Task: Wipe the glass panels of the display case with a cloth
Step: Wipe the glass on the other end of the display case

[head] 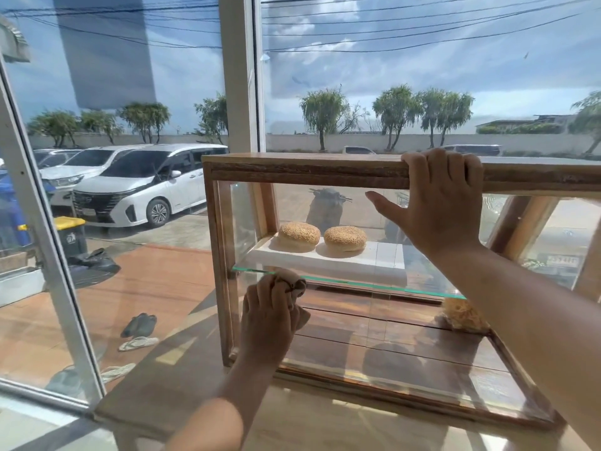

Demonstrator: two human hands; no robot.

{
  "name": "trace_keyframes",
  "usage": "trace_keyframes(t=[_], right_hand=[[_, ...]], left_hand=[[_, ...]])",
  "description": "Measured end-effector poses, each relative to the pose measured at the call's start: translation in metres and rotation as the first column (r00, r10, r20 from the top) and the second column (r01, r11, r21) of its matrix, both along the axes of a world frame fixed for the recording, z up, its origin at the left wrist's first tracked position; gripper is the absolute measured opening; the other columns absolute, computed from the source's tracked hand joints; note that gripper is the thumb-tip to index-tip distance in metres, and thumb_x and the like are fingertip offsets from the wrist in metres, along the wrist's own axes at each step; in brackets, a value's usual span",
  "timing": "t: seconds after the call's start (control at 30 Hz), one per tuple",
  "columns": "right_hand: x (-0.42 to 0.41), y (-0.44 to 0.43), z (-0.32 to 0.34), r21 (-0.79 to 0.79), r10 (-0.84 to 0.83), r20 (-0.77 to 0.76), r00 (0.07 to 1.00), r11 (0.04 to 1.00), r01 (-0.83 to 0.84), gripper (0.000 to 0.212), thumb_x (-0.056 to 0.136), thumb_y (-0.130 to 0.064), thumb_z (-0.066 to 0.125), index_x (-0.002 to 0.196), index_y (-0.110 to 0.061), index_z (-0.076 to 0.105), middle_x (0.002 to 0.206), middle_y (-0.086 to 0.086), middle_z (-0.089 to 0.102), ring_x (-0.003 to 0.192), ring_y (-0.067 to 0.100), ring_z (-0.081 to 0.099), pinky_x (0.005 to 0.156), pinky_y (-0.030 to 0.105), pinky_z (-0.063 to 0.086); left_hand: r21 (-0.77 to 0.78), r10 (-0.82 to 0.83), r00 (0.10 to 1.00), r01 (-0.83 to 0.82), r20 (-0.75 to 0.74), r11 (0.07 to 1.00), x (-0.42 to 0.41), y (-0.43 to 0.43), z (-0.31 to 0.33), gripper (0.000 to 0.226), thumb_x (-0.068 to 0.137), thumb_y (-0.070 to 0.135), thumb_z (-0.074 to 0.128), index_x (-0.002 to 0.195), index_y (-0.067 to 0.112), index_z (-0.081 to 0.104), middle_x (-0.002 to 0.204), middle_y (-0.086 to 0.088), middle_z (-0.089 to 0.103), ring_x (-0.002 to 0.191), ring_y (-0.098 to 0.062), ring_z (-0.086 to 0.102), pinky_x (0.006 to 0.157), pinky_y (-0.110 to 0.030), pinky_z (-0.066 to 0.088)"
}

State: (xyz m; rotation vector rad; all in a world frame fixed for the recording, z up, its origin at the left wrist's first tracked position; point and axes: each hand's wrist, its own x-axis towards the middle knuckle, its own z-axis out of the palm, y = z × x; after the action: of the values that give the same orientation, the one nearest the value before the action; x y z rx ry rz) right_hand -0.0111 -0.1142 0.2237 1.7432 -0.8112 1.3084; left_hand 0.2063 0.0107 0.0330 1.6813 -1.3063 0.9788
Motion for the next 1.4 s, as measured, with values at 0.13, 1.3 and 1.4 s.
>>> trace_keyframes(t=[0.13, 1.3, 1.4], right_hand=[[-0.001, 0.000, -0.004, -0.007, -0.002, -0.009, 1.000, 1.000, 0.002, 0.069, 0.095, -0.071, 0.041, 0.112, -0.005, 0.054, 0.102, 0.017, 0.055, 0.093, 0.035, 0.051, 0.093, 0.047, 0.035], [0.001, -0.006, -0.006, -0.059, 0.023, 0.026, 0.999, 0.998, -0.021, 0.068, 0.094, -0.070, 0.043, 0.110, -0.006, 0.056, 0.097, 0.014, 0.055, 0.089, 0.033, 0.050, 0.090, 0.046, 0.037], [0.002, -0.005, -0.010, -0.058, 0.031, 0.022, 0.999, 0.998, -0.029, 0.069, 0.093, -0.071, 0.042, 0.110, -0.006, 0.057, 0.098, 0.014, 0.056, 0.090, 0.033, 0.051, 0.090, 0.046, 0.037]], left_hand=[[0.247, 0.034, 0.997, -0.015, -0.073, 0.969, -0.010, 0.021, -0.086, 0.033, 0.080, 0.025, 0.049, 0.102, 0.006, 0.062, 0.109, -0.016, 0.057, 0.093, -0.036, 0.058, 0.075, -0.047, 0.054], [0.258, -0.066, 0.996, 0.081, -0.068, 0.963, -0.036, 0.007, -0.095, 0.022, 0.076, 0.025, 0.050, 0.097, 0.018, 0.050, 0.100, -0.006, 0.052, 0.081, -0.027, 0.053, 0.069, -0.042, 0.052], [0.101, -0.131, 0.991, 0.133, -0.026, 0.986, -0.036, 0.004, -0.053, 0.022, 0.080, 0.024, 0.052, 0.100, 0.018, 0.048, 0.104, -0.005, 0.049, 0.084, -0.025, 0.048, 0.073, -0.039, 0.047]])
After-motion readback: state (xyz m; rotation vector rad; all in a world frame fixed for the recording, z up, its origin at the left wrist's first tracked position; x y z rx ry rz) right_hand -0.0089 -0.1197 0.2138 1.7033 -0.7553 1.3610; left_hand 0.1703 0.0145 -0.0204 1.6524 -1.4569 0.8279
